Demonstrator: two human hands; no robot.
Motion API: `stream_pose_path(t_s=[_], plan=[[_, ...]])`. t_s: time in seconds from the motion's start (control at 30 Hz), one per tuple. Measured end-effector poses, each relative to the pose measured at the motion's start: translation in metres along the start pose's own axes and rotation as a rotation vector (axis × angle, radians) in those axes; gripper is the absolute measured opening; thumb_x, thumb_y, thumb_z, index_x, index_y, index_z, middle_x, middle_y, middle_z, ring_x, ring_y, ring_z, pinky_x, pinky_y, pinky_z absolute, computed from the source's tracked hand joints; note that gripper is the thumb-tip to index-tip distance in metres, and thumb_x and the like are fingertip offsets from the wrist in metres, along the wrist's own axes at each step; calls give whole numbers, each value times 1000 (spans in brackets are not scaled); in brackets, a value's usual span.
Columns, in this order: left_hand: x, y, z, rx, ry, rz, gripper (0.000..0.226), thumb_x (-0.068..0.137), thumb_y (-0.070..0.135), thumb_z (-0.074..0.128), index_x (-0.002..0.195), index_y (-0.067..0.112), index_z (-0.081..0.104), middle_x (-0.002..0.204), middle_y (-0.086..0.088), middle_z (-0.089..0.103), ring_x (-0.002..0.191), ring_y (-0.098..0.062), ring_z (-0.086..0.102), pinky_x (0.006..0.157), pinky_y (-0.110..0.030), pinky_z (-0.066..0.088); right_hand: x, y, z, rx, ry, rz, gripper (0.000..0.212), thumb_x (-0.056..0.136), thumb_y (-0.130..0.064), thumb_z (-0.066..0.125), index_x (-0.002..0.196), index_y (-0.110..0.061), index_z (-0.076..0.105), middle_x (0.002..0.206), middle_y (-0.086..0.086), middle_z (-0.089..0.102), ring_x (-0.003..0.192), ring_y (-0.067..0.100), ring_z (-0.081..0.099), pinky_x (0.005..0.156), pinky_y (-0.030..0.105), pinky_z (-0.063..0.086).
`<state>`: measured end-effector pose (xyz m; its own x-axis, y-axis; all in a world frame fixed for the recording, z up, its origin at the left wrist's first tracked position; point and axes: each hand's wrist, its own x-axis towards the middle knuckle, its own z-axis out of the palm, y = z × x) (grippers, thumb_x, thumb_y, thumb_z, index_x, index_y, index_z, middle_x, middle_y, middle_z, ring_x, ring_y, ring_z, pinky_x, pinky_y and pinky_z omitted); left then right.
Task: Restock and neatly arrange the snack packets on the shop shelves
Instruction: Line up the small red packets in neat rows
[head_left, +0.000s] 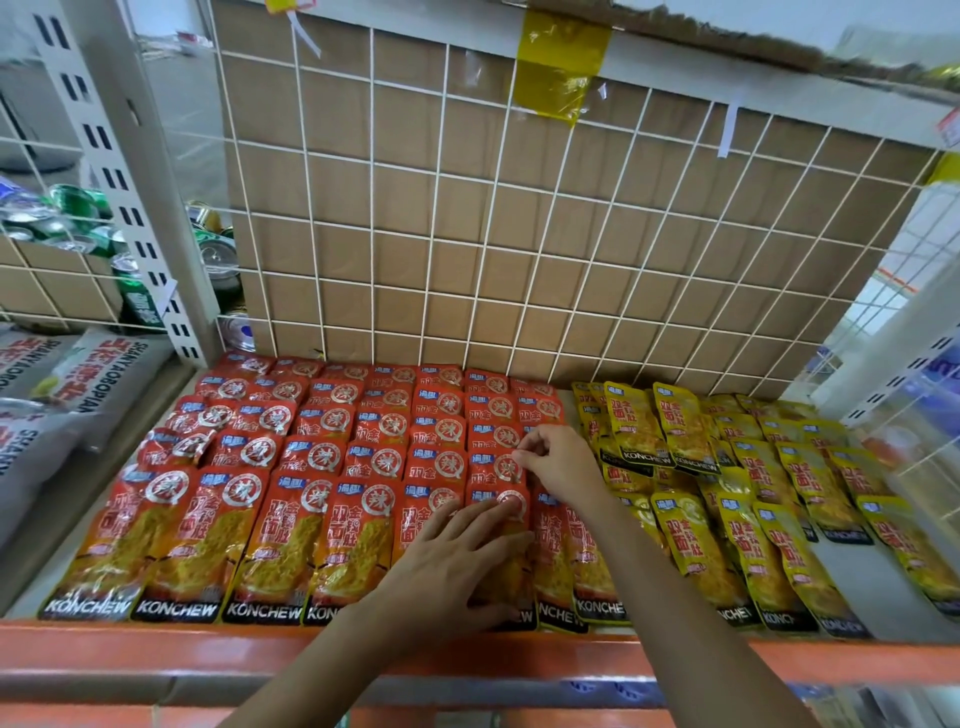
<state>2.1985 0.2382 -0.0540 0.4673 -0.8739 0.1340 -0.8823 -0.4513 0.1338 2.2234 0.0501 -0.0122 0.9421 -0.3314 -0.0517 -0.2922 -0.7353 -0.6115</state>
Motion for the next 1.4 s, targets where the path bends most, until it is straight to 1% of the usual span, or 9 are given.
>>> stream_pose_path(t_s=[0.07, 0.17, 0.23, 0.43, 0.63, 0.8, 1.0, 1.13, 1.4], plan=[[-1, 1, -3, 12, -23, -25, 68, 77, 71, 37, 136, 39, 36, 147, 7, 37, 133, -12, 36, 111, -44, 23, 0, 0, 0, 6, 1, 2, 8, 85, -23, 64, 84, -17, 60, 85, -7, 56, 82, 8, 52, 70, 23, 40], [-1, 1, -8, -119, -22, -18, 68, 82, 65, 39, 142, 39, 23, 156, 9, 11, 142, -11, 8, 108, -46, -12, 0, 0, 1, 12, 1, 8, 8, 85, -23, 64, 84, -18, 59, 86, -6, 57, 82, 9, 53, 69, 23, 41], [-2, 1, -8, -138, -5, -12, 68, 83, 63, 38, 144, 39, 19, 156, 9, 3, 142, -10, -2, 104, -42, -23, 0, 0, 1, 14, 0, 11, 8, 85, -23, 64, 83, -19, 58, 86, -6, 58, 83, 10, 54, 69, 24, 40], [-1, 2, -10, -115, -41, -10, 70, 84, 63, 37, 146, 39, 15, 156, 11, -4, 142, -8, -9, 104, -32, -26, 0, 1, 2, 13, 0, 6, 8, 86, -23, 64, 84, -19, 57, 87, -6, 57, 84, 10, 54, 70, 23, 40], [-1, 2, -9, -102, -12, -12, 67, 83, 65, 38, 142, 38, 24, 156, 6, 12, 143, -14, 8, 111, -45, -9, 1, 3, -1, 27, -31, -12, 8, 84, -24, 65, 82, -21, 58, 87, -5, 60, 85, 12, 57, 76, 28, 48], [0, 2, -10, -105, -20, -21, 66, 83, 65, 38, 141, 39, 22, 156, 7, 12, 143, -14, 8, 109, -43, -11, 2, 2, -2, 38, -50, -8, 10, 83, -24, 66, 79, -23, 58, 91, -2, 64, 88, 15, 60, 80, 33, 52], [2, 1, -22, -194, -10, -47, 65, 87, 61, 38, 144, 39, 19, 155, 14, 4, 141, -6, 0, 106, -22, -18, 3, 2, -4, 90, -45, 0, 10, 85, -26, 64, 78, -21, 59, 89, 0, 64, 86, 17, 62, 77, 35, 54], [9, -4, -30, -205, -16, -75, 67, 84, 59, 33, 145, 36, 18, 155, 13, 3, 138, -2, -4, 99, -14, -20, 6, -1, -4, -3, -68, -5, 13, 87, -32, 62, 84, -19, 62, 86, -5, 60, 83, 12, 57, 68, 24, 43], [17, -13, -18, -119, -64, -44, 72, 88, 62, 36, 146, 39, 2, 155, 9, -10, 140, -8, -18, 100, -31, -30, 8, 3, -2, 4, -62, 6, 13, 87, -31, 61, 86, -18, 64, 90, -5, 61, 90, 14, 60, 80, 32, 51]])
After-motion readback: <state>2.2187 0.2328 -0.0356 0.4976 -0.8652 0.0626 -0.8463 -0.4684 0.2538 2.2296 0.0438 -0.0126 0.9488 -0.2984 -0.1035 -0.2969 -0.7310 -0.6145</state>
